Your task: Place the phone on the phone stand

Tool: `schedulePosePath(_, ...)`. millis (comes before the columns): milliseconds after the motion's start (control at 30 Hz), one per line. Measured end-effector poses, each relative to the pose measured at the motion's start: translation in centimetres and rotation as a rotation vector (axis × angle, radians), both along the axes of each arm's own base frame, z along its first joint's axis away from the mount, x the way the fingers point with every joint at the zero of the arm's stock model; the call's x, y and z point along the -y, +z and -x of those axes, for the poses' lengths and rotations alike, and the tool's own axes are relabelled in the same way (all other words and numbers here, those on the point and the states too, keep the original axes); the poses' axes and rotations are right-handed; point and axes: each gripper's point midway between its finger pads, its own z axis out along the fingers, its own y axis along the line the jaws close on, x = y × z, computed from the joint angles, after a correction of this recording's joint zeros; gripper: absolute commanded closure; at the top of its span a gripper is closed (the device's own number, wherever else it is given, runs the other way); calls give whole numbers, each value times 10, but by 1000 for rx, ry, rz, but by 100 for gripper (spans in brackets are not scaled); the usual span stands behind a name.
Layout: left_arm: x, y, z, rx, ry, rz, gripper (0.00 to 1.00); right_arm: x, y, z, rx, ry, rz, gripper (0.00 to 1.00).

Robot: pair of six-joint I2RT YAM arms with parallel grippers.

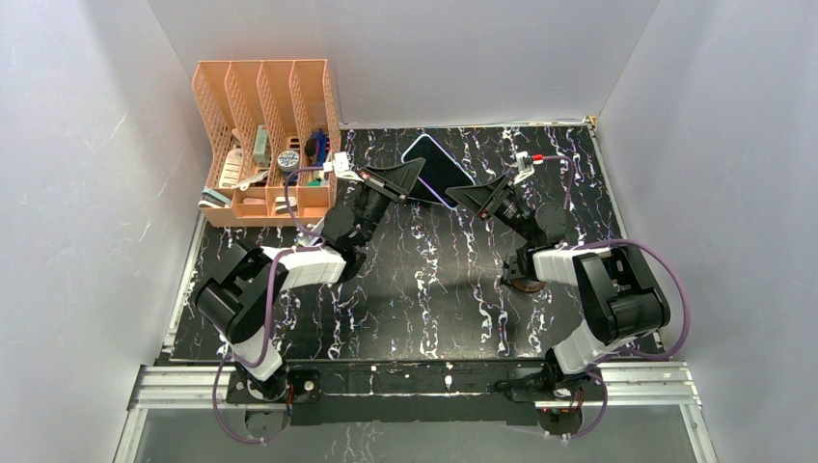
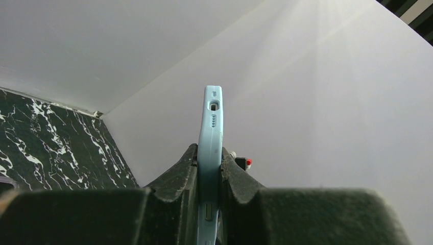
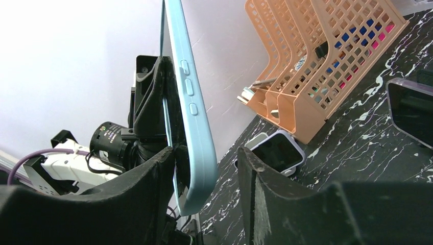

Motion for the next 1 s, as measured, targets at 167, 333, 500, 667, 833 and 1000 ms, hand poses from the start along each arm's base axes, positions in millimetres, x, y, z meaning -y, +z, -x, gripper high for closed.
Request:
schedulePosePath(167,0,-1,-1,0,7,-4,100,-1,1,0,-15,10,-15,59)
schedulePosePath(333,-1,-2,-2,0,18,-11,100,-2,3,1,-22,19,-27,65)
schedulePosePath(500,-2,-2,-3,0,23,-13,100,-2,4,2,-26,22,-32,72)
schedulePosePath(667,-3,-3,-3,-2,30,-12,100,-2,4,2,-30,24,-34,89)
schedulePosePath(833,-4,-4,-3,-1,34,-10,100,-3,4,3,-30,31,-32,99)
schedulePosePath(1000,-7,-7,-1,-2,40,-3,60,-3,4,6,-17,40,-16,99)
